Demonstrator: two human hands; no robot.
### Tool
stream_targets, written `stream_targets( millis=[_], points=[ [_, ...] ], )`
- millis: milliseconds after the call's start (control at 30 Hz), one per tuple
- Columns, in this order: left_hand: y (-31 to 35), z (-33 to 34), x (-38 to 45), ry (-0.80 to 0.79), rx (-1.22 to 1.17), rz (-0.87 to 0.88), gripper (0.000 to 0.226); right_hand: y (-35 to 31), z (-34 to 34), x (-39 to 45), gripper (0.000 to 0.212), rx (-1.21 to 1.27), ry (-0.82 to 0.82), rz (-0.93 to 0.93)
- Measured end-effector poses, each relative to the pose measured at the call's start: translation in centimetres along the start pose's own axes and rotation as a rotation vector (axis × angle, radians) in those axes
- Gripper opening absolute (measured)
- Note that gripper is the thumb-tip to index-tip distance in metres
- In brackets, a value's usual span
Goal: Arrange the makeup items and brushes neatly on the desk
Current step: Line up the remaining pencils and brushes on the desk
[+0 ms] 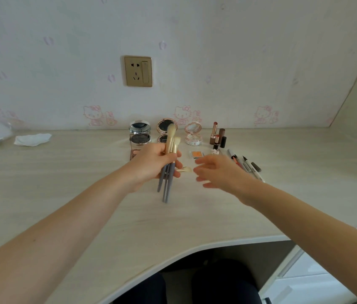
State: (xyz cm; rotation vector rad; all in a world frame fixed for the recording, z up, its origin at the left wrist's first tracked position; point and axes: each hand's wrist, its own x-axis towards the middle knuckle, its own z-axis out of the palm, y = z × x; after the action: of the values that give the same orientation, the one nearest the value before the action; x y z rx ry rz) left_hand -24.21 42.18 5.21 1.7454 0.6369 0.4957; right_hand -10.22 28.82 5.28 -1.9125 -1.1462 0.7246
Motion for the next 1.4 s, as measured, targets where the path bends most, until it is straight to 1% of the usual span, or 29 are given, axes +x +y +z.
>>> stream_targets(
  millis=[133,233,300,400,500,567,700,867,1000,1100,1200,1300,1400],
  points=[
    [0.7,0.6,0.0,-0.022,0.454,0.102,0.014,-0.5,-0.9,0.2,0.053,-0.251,0.16,-0.223],
    [0.8,1.4,-0.1,-0.072,0.796,0.14,0.016,-0.7,-0.6,0.3,0.058,-0.453,0.14,-0.416],
    [0.7,1.9,-0.2,-0.091,0.948,0.15,0.015,-0.4,-0.2,0.3,0.054,-0.611,0.101,-0.459],
    [0.4,2.6,-0.3,-0.065,1.06,0.158,0.015,0.2,0.6,0.4,0.042,-0.757,0.072,-0.42],
    [-0.3,2.8,-0.5,-0.02,1.113,0.181,0.018,1.0,1.1,0.6,0.027,-0.826,0.089,-0.383],
    [-0.8,3.0,-0.8,0.014,1.126,0.196,0.017,1.8,1.3,0.9,0.023,-0.865,0.089,-0.381],
    [-1.7,3.3,-1.5,0.049,1.167,0.236,0.017,3.3,1.5,1.5,0.022,-0.936,0.101,-0.437],
    [-3.2,2.0,-2.5,0.037,1.163,0.394,0.016,4.3,1.3,1.7,0.025,-0.952,0.093,-0.46],
    [-5.0,0.2,-4.3,0.069,1.118,0.519,0.028,4.9,1.2,0.9,0.025,-0.885,0.083,-0.518],
    [-5.9,-0.7,-5.3,0.063,1.092,0.481,0.038,5.1,1.1,0.1,0.03,-0.817,0.057,-0.514],
    [-6.6,-1.1,-5.9,0.07,1.043,0.457,0.041,5.3,1.0,-0.5,0.035,-0.727,0.017,-0.489],
    [-6.9,-1.3,-6.6,0.075,1.013,0.47,0.04,5.7,1.0,-1.5,0.036,-0.693,0.028,-0.507],
    [-6.9,-1.5,-7.1,0.045,1.003,0.49,0.032,6.0,1.1,-2.5,0.034,-0.716,0.049,-0.549]
  ],
)
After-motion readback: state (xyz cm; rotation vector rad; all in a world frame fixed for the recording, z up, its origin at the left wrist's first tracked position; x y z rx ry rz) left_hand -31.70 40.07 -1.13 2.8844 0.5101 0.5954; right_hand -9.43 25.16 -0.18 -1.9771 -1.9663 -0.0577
